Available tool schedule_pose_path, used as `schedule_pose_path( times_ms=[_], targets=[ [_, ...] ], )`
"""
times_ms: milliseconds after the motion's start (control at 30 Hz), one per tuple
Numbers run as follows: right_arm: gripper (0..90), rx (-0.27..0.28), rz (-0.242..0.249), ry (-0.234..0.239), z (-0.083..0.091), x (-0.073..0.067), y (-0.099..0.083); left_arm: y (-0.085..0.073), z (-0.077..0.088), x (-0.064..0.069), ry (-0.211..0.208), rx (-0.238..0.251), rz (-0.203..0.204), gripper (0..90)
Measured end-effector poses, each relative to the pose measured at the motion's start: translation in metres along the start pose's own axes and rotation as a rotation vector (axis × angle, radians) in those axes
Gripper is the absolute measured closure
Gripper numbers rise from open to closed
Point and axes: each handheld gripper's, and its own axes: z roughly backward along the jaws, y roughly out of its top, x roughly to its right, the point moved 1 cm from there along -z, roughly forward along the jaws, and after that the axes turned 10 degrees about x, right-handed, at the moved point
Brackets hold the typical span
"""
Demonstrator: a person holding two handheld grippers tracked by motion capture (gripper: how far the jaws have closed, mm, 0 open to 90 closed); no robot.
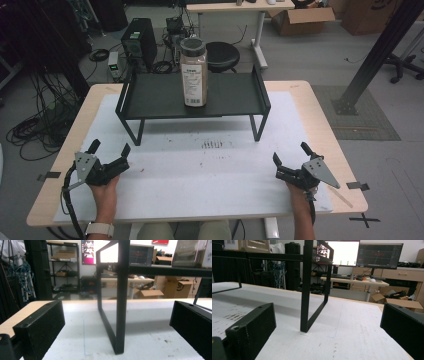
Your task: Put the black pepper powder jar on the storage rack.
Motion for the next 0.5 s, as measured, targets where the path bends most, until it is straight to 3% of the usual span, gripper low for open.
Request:
schedule_pose_path(
  times_ms=[233,500],
  targets=[
    [0.0,0.001,0.001,0.0,0.0,0.0,0.0,-0.011,0.001,0.001,-0.001,-0.017,-0.017,0.3],
    [0.0,0.0,0.001,-0.001,0.0,0.0,0.0,-0.012,0.002,0.004,-0.007,-0.015,-0.045,0.2]
  ],
)
